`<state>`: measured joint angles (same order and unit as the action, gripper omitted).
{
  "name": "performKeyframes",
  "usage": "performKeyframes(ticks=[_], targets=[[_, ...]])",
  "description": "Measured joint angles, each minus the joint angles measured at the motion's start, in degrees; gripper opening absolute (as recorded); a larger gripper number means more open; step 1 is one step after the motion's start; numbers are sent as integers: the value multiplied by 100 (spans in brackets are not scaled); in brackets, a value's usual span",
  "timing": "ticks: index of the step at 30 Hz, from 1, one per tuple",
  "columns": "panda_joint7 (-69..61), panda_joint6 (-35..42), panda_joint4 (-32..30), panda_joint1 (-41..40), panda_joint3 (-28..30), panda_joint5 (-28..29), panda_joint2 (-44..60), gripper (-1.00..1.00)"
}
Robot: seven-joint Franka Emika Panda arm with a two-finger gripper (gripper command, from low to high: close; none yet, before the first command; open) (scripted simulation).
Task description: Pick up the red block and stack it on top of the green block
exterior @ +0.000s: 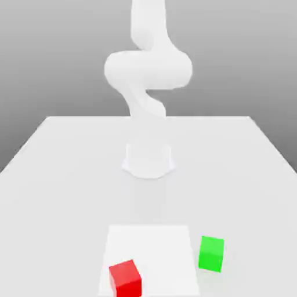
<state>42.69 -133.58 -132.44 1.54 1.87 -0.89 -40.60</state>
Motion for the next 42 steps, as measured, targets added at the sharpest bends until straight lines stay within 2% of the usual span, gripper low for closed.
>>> performKeyframes(ticks=[15, 20, 26, 30, 31, 37, 42], targets=[[-1987, -1075, -395, 566, 779, -660, 3161, 0], [-2541, -1439, -529, 535, 819, -737, 4185, 0], [-2960, -1932, -677, 445, 852, -531, 5368, 0], [-3175, -2566, -576, 254, 626, -737, 6192, 0], [-3214, -2695, -551, 211, 572, -786, 6352, -100], [-3233, -2752, -538, 184, 541, -811, 6432, -100], [-3016, -2122, -667, 334, 750, -515, 5664, -100]])
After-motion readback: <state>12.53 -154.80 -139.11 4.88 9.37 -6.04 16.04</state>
